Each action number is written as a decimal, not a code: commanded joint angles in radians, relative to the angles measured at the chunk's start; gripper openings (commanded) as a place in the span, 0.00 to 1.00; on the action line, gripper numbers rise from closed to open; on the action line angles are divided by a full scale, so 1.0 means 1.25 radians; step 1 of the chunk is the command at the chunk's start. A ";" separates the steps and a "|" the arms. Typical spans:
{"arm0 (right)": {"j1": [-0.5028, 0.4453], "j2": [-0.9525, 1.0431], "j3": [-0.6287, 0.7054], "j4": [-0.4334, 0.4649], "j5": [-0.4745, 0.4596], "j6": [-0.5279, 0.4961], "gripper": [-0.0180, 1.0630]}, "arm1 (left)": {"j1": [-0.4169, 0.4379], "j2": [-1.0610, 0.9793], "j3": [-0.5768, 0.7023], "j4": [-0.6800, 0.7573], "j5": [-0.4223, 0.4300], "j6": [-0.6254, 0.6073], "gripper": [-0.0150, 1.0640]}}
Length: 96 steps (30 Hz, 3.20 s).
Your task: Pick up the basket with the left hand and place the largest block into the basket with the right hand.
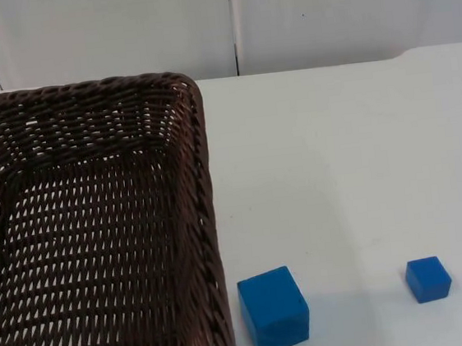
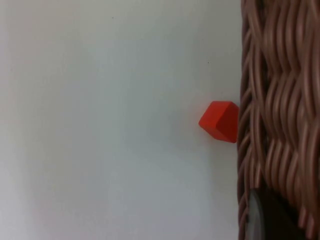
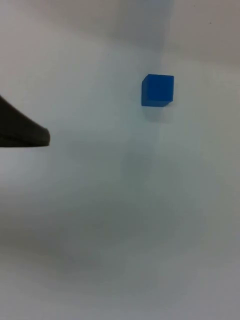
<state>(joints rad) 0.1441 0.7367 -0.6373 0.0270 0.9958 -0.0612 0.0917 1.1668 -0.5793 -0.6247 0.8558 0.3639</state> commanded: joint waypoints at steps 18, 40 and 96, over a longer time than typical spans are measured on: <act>-0.005 0.314 -0.094 0.012 -0.131 -0.053 0.99 | 0.002 -0.008 -0.001 -0.011 -0.003 0.005 0.01; 0.283 0.515 -0.139 0.066 -0.263 -0.316 0.99 | 0.002 -0.008 -0.001 -0.011 -0.005 0.013 0.01; 0.471 1.084 -0.353 0.599 -0.480 -1.234 0.99 | 0.002 -0.008 -0.001 -0.008 -0.016 0.019 0.01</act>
<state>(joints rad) 0.7268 2.0888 -1.0731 0.7650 0.3889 -1.5812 0.0917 1.1668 -0.5793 -0.6223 0.8420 0.3849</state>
